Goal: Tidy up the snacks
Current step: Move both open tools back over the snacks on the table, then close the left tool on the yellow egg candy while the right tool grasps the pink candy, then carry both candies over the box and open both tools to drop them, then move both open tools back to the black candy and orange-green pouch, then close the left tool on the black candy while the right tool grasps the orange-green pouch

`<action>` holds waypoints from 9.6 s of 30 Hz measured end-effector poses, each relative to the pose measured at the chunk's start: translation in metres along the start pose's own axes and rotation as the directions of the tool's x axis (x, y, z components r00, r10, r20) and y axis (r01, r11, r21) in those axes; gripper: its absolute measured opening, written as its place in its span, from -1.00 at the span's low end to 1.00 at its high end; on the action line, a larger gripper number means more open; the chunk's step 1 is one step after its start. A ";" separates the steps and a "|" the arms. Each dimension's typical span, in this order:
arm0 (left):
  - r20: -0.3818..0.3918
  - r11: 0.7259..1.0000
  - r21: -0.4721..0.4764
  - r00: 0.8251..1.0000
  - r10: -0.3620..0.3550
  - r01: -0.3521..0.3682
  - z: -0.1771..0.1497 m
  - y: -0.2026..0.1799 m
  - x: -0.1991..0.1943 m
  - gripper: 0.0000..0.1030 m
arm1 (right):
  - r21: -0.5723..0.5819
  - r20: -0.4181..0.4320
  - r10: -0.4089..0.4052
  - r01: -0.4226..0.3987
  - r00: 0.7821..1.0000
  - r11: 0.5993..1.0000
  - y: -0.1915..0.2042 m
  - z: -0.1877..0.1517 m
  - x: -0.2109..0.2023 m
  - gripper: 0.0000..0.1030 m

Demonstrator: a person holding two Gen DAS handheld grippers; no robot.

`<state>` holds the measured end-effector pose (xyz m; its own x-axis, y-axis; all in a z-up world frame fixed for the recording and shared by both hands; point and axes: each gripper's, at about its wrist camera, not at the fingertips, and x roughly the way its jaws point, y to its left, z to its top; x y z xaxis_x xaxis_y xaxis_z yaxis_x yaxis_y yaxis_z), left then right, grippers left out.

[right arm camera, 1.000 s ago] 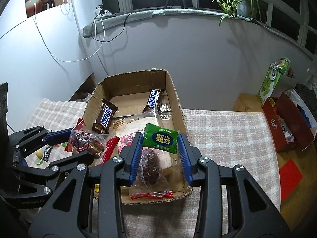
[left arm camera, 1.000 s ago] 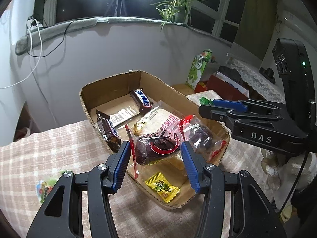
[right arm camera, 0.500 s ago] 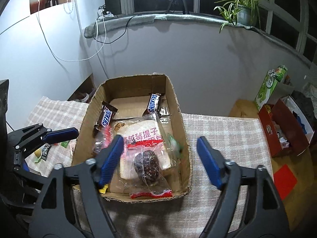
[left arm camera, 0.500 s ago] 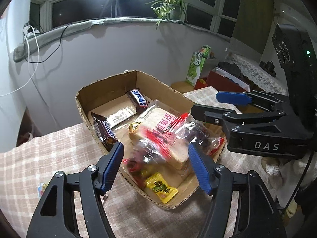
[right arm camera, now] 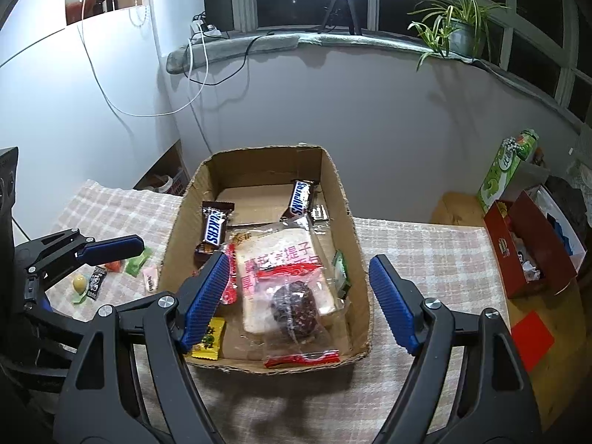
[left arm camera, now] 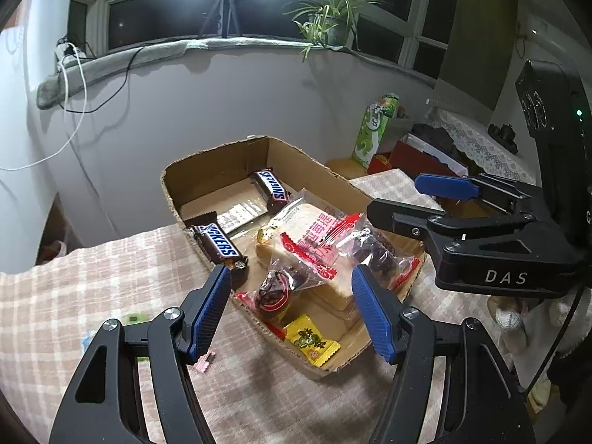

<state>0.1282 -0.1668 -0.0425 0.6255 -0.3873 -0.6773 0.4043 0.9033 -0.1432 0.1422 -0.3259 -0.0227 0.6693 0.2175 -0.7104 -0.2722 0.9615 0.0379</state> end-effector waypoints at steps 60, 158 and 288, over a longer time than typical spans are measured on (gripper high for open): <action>-0.068 0.972 -0.200 0.991 0.113 -0.124 -0.117 0.157 -0.074 -0.19 | -0.284 -0.459 0.011 -0.158 0.888 0.946 0.203 -0.007 0.127 -0.18; -0.027 0.998 -0.066 1.000 -0.004 0.002 0.055 0.052 0.064 -0.56 | 0.020 -0.262 0.118 -0.116 0.958 0.993 -0.028 0.065 0.117 -0.62; -0.133 0.975 -0.177 0.985 0.109 -0.132 -0.104 0.144 -0.019 -0.39 | 0.059 -0.486 0.318 -0.332 0.814 0.941 0.231 0.009 0.175 -0.42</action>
<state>0.1052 -0.0100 -0.1260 0.5718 -0.2587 -0.7786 0.1936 0.9647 -0.1784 0.2024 -0.0638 -0.1321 0.1224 0.4009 -0.9079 -0.4383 0.8426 0.3130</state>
